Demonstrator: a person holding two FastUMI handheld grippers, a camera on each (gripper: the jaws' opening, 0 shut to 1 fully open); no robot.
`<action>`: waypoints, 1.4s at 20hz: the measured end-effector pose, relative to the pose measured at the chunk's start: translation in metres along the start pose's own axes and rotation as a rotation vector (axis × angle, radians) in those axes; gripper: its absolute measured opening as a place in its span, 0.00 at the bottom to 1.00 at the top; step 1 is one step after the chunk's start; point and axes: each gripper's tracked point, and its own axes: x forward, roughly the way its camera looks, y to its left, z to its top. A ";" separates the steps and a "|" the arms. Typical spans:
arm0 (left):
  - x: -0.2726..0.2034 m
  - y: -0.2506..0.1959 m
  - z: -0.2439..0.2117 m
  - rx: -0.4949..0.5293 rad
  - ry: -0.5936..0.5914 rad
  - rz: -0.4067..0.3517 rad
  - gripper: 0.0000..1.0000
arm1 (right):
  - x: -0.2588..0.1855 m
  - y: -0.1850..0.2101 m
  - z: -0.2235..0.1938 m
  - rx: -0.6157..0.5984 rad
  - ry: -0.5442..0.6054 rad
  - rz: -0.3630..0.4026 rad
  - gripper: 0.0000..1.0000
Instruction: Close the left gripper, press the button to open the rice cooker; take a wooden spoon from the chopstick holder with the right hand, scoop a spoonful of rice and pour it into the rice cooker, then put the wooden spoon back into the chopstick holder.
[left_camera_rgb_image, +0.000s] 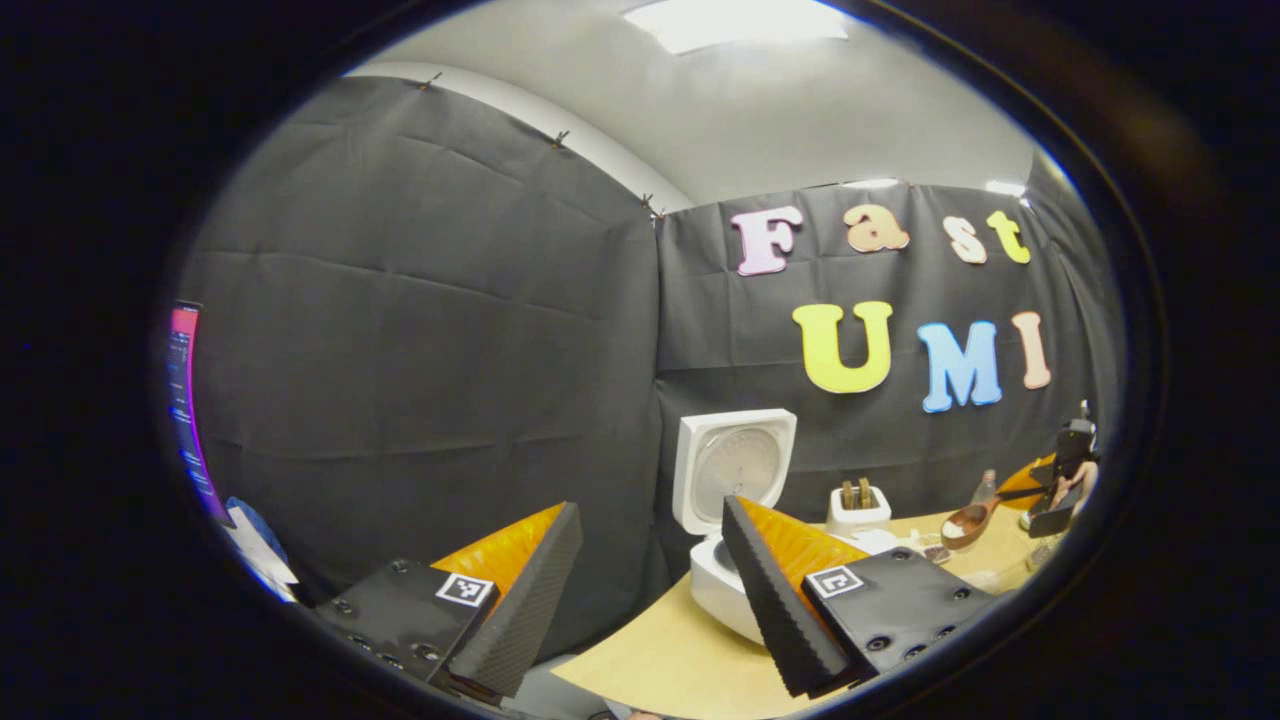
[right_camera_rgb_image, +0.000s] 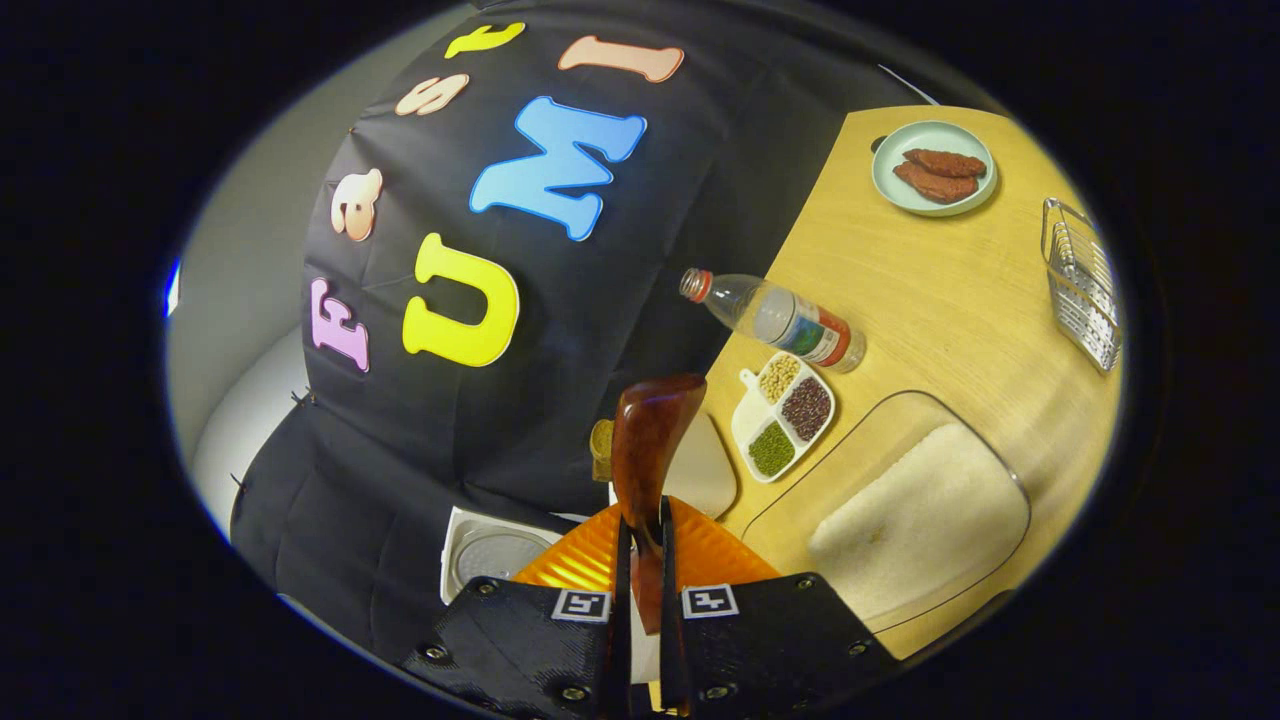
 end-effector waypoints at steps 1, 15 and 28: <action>-0.001 0.005 -0.002 0.003 0.001 0.009 0.98 | 0.005 0.008 -0.004 -0.003 0.008 0.013 0.11; -0.028 0.072 -0.018 0.022 0.032 0.151 0.94 | 0.068 0.078 -0.086 -0.079 0.132 0.079 0.12; -0.062 0.125 -0.037 0.031 0.084 0.292 0.98 | 0.153 0.113 -0.194 -0.397 0.209 0.076 0.11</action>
